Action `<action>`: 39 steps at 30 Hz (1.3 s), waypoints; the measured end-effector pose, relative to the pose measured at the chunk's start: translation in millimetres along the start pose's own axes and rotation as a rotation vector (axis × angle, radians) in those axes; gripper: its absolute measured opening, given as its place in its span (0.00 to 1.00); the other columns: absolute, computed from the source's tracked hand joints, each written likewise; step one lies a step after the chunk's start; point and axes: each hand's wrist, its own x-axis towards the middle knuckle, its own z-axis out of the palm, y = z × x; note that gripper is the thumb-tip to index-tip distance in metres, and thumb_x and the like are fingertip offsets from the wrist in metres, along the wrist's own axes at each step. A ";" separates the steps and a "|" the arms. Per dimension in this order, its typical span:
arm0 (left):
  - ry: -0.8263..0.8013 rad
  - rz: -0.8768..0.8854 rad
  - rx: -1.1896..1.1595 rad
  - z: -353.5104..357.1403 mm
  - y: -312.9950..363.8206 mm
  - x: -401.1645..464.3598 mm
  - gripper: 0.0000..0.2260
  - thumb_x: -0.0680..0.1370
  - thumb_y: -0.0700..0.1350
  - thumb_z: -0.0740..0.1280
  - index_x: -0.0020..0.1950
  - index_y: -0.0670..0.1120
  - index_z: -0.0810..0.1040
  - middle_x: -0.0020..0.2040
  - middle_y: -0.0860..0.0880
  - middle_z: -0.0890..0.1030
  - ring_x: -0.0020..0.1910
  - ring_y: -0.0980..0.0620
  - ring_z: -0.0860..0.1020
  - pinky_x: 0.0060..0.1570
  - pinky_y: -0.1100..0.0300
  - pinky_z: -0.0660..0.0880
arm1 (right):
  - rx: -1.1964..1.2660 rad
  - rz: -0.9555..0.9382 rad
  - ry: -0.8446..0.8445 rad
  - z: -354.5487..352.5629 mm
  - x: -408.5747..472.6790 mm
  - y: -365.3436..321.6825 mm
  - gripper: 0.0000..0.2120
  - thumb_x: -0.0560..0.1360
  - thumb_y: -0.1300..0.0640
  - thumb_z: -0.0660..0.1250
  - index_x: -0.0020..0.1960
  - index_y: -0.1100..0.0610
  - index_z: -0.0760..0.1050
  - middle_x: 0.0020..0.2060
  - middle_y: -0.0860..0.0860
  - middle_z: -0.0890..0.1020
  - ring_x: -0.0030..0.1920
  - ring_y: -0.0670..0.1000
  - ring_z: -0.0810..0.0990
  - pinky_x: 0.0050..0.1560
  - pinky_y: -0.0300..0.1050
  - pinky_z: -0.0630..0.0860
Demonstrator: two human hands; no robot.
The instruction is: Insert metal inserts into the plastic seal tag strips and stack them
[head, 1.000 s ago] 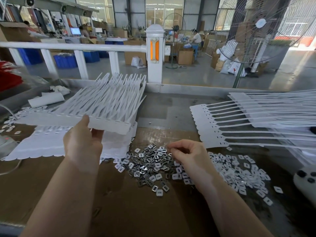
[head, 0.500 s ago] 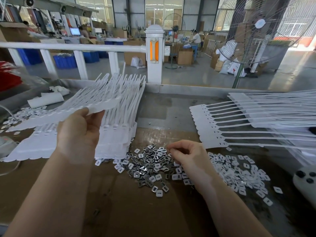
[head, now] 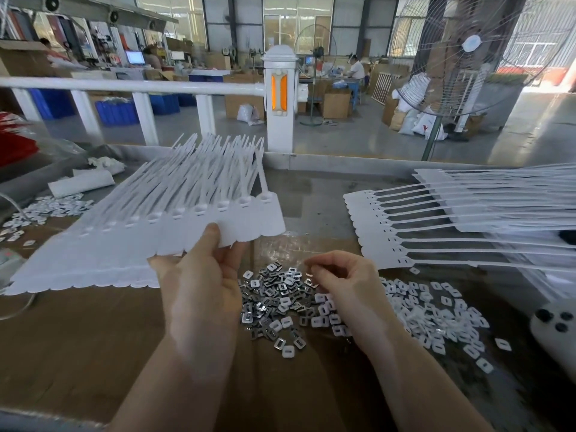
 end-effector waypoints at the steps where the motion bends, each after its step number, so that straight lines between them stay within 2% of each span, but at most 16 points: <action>1: -0.014 0.014 0.014 2.5 -2.5 -5.0 0.18 0.77 0.32 0.63 0.61 0.45 0.62 0.50 0.42 0.79 0.36 0.53 0.83 0.30 0.59 0.80 | 0.010 -0.002 -0.002 -0.5 -0.1 -0.5 0.09 0.74 0.63 0.67 0.43 0.50 0.82 0.38 0.45 0.84 0.40 0.42 0.81 0.41 0.31 0.77; 4: -0.060 0.020 0.056 5.8 -12.5 -15.2 0.13 0.76 0.32 0.63 0.54 0.45 0.65 0.50 0.44 0.79 0.35 0.54 0.83 0.29 0.61 0.78 | 0.100 -0.013 0.015 -1.5 0.5 -0.5 0.09 0.75 0.63 0.65 0.44 0.52 0.81 0.37 0.47 0.84 0.39 0.43 0.82 0.39 0.31 0.76; 8: -0.119 -0.032 0.114 3.7 -30.6 -24.0 0.18 0.75 0.33 0.65 0.63 0.44 0.65 0.56 0.43 0.78 0.45 0.48 0.83 0.38 0.55 0.81 | 0.355 0.030 0.142 -0.4 4.2 -4.3 0.15 0.79 0.52 0.61 0.40 0.51 0.83 0.35 0.52 0.85 0.35 0.50 0.83 0.34 0.37 0.77; 11: -0.158 -0.065 0.124 4.3 -45.3 -29.3 0.16 0.76 0.34 0.65 0.61 0.46 0.67 0.54 0.44 0.79 0.43 0.51 0.83 0.37 0.58 0.80 | 0.516 0.114 0.245 -3.2 3.8 -5.7 0.21 0.69 0.38 0.64 0.47 0.55 0.81 0.38 0.51 0.85 0.38 0.52 0.84 0.36 0.42 0.80; 12: -0.180 -0.082 0.119 4.8 -50.5 -31.3 0.15 0.76 0.34 0.65 0.59 0.46 0.67 0.54 0.44 0.79 0.44 0.51 0.83 0.38 0.57 0.80 | 0.551 0.122 0.246 -5.7 3.0 -4.9 0.22 0.66 0.37 0.66 0.48 0.54 0.80 0.38 0.51 0.85 0.39 0.52 0.85 0.37 0.44 0.81; 14: -0.220 -0.120 0.106 4.6 -60.7 -34.4 0.18 0.76 0.33 0.65 0.63 0.44 0.66 0.52 0.44 0.80 0.45 0.49 0.83 0.39 0.56 0.81 | 0.585 0.097 0.176 -10.4 1.1 -8.0 0.11 0.68 0.45 0.69 0.44 0.52 0.83 0.38 0.52 0.85 0.39 0.54 0.85 0.36 0.46 0.81; 15: -0.235 -0.136 0.116 3.7 -65.4 -34.8 0.20 0.75 0.34 0.65 0.65 0.44 0.66 0.52 0.44 0.81 0.46 0.47 0.83 0.41 0.54 0.81 | 0.576 0.089 0.148 -12.7 0.0 -11.4 0.05 0.71 0.52 0.69 0.42 0.50 0.83 0.37 0.53 0.85 0.39 0.55 0.85 0.36 0.46 0.81; 17: -0.277 -0.170 0.146 3.0 -72.5 -35.2 0.23 0.75 0.33 0.65 0.67 0.48 0.65 0.55 0.44 0.80 0.48 0.46 0.82 0.45 0.51 0.80 | 0.526 0.097 0.161 -18.7 1.6 -12.8 0.07 0.73 0.60 0.67 0.42 0.52 0.83 0.39 0.55 0.85 0.40 0.57 0.85 0.37 0.48 0.81; 19: -0.267 -0.204 0.171 3.5 -73.5 -31.1 0.22 0.75 0.32 0.64 0.67 0.48 0.67 0.55 0.43 0.80 0.47 0.47 0.83 0.42 0.55 0.80 | 0.493 0.101 0.205 -26.4 5.7 -9.1 0.07 0.74 0.61 0.66 0.45 0.55 0.83 0.41 0.56 0.85 0.43 0.57 0.84 0.43 0.50 0.82; 21: -0.167 -0.230 0.189 5.1 -68.4 -20.1 0.19 0.75 0.32 0.64 0.65 0.45 0.68 0.55 0.43 0.79 0.44 0.49 0.83 0.38 0.58 0.81 | 0.439 0.102 0.283 -33.6 8.8 -6.9 0.08 0.75 0.61 0.66 0.43 0.52 0.83 0.42 0.53 0.85 0.44 0.55 0.84 0.48 0.52 0.80; 24: -0.067 -0.244 0.190 6.3 -57.4 1.4 0.18 0.76 0.36 0.65 0.66 0.43 0.67 0.55 0.41 0.78 0.38 0.50 0.83 0.44 0.53 0.80 | 0.344 0.106 0.406 -45.8 13.5 -0.9 0.13 0.75 0.60 0.67 0.38 0.45 0.83 0.39 0.48 0.85 0.42 0.49 0.84 0.50 0.50 0.79; 27: -0.038 -0.168 0.249 4.4 -49.8 20.2 0.18 0.79 0.35 0.61 0.66 0.46 0.62 0.60 0.38 0.75 0.47 0.44 0.81 0.51 0.47 0.78 | 0.274 0.158 0.499 -55.8 16.6 5.5 0.09 0.75 0.59 0.68 0.40 0.48 0.82 0.39 0.48 0.85 0.43 0.51 0.84 0.50 0.52 0.80; 30: -0.061 -0.076 0.409 0.4 -44.2 34.2 0.20 0.78 0.36 0.62 0.65 0.51 0.61 0.60 0.38 0.74 0.52 0.42 0.79 0.54 0.46 0.77 | 0.148 0.168 0.553 -62.4 17.7 10.2 0.05 0.75 0.59 0.67 0.47 0.52 0.81 0.38 0.50 0.85 0.41 0.51 0.84 0.47 0.49 0.81; 34: -0.179 0.037 0.688 -4.2 -42.5 42.8 0.17 0.76 0.37 0.65 0.60 0.51 0.64 0.62 0.44 0.71 0.52 0.45 0.78 0.50 0.53 0.77 | 0.035 0.161 0.585 -67.5 18.8 14.2 0.07 0.75 0.60 0.67 0.52 0.55 0.80 0.39 0.50 0.83 0.40 0.50 0.83 0.44 0.47 0.81; 37: -0.318 0.102 0.950 -8.4 -46.8 40.7 0.16 0.76 0.39 0.65 0.61 0.50 0.67 0.63 0.46 0.68 0.58 0.42 0.75 0.60 0.46 0.72 | -0.036 0.147 0.609 -69.7 20.9 17.8 0.10 0.75 0.60 0.67 0.56 0.57 0.79 0.44 0.52 0.83 0.45 0.53 0.82 0.50 0.52 0.80; 39: -0.385 0.168 1.142 -12.2 -49.4 39.8 0.16 0.76 0.41 0.65 0.63 0.48 0.69 0.62 0.47 0.70 0.59 0.46 0.73 0.63 0.47 0.70 | -0.095 0.150 0.660 -70.7 22.5 19.9 0.16 0.75 0.58 0.67 0.62 0.59 0.75 0.53 0.56 0.81 0.54 0.55 0.79 0.58 0.55 0.76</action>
